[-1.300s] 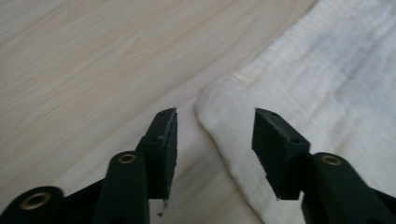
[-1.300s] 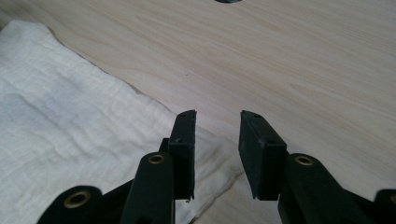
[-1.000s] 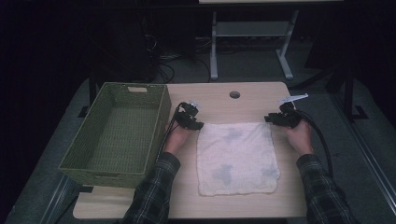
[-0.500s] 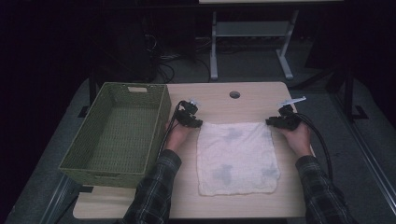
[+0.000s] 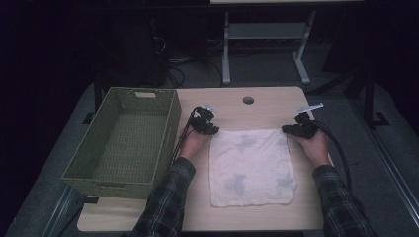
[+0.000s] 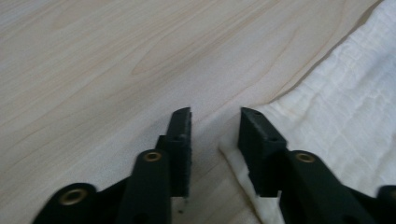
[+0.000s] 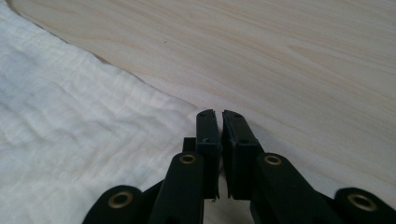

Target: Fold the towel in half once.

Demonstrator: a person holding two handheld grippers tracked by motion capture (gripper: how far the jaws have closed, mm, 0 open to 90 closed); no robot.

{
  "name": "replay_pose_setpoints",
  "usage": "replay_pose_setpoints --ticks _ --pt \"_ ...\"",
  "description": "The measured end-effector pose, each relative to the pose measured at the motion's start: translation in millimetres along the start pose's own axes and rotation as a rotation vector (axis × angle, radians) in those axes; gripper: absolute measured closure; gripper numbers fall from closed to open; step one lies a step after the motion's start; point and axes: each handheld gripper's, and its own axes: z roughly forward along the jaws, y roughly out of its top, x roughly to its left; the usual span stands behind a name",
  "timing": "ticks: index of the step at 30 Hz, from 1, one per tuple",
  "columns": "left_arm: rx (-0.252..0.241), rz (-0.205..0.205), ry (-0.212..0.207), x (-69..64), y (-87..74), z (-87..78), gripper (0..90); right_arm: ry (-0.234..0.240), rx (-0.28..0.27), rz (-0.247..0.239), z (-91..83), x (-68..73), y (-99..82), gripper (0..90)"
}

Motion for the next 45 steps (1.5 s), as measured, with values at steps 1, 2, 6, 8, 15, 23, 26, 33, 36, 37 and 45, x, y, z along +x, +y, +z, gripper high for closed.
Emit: replay_pose_setpoints --ticks 1,2,6,8,15,23,26,33,36,37,45 --pt "0.0 0.001 -0.002 0.0 0.1 0.1 75.2 0.001 0.001 0.0 0.0 0.0 0.1 85.5" --pt "0.0 0.0 -0.009 0.1 0.2 0.2 78.6 0.001 0.0 0.0 0.0 0.0 0.0 85.8" --pt "0.007 -0.003 -0.02 0.8 0.8 -0.3 86.9 -0.003 -0.003 -0.003 0.1 0.6 -0.2 86.4" --pt "0.009 -0.004 -0.01 2.1 1.2 -1.8 87.9 -0.003 -0.002 -0.002 0.0 0.7 0.0 86.7" --pt "-0.061 -0.029 0.014 8.7 8.3 -21.0 88.4 0.001 -0.03 0.002 -8.5 -0.3 4.7 87.0" --pt "-0.147 -0.026 0.078 14.2 22.8 -48.9 88.4 -0.007 -0.076 -0.005 -24.9 0.1 19.1 87.3" --pt "-0.177 -0.039 0.099 16.8 29.6 -59.2 88.4 -0.018 -0.1 -0.029 -33.9 2.3 31.2 87.4" --pt "-0.233 -0.046 0.103 11.2 38.0 -82.8 88.4 -0.023 -0.152 -0.074 -57.0 11.4 47.2 87.3" --pt "-0.248 -0.062 0.084 5.9 32.7 -90.3 88.4 -0.016 -0.15 -0.091 -59.1 16.4 41.8 87.3" --pt "-0.249 -0.065 0.077 4.3 30.1 -92.9 88.4 -0.013 -0.152 -0.098 -60.3 17.9 38.9 87.3" --pt "-0.257 -0.076 0.035 -16.8 5.1 -111.7 88.4 0.016 -0.17 -0.116 -79.0 31.0 11.8 87.3"
